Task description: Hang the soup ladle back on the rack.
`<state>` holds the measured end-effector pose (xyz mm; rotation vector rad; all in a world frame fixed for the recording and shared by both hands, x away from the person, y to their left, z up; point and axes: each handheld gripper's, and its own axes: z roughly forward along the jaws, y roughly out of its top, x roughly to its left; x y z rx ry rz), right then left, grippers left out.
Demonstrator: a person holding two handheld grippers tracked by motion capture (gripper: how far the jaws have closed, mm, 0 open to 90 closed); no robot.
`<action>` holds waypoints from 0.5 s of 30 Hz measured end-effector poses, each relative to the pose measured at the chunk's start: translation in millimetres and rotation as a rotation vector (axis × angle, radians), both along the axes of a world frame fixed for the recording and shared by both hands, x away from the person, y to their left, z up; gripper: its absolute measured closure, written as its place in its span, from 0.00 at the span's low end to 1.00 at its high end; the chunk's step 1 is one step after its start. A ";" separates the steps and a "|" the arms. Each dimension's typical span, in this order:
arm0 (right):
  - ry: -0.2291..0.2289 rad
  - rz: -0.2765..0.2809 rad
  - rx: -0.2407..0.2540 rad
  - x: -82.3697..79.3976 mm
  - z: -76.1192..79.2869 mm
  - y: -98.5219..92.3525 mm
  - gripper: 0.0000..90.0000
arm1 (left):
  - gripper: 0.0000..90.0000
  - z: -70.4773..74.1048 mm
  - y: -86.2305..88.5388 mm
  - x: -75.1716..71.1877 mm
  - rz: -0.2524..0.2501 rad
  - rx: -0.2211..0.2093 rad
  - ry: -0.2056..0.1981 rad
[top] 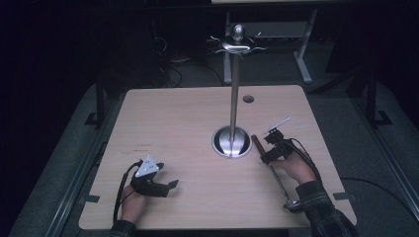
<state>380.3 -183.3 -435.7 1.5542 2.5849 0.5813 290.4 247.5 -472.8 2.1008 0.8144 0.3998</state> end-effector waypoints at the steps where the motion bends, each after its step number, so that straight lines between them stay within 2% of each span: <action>1: 0.008 -0.004 -0.009 0.7 -1.0 0.9 0.71 | 0.16 0.0 0.0 -0.1 0.000 0.000 0.000; 8: 0.031 -0.001 -0.056 2.2 -6.1 5.9 0.74 | 0.16 0.0 -0.3 -0.3 -0.002 0.003 0.000; 15: 0.031 -0.020 -0.071 1.6 -5.7 8.2 0.76 | 0.16 -0.2 -0.5 -0.8 -0.002 -0.004 -0.003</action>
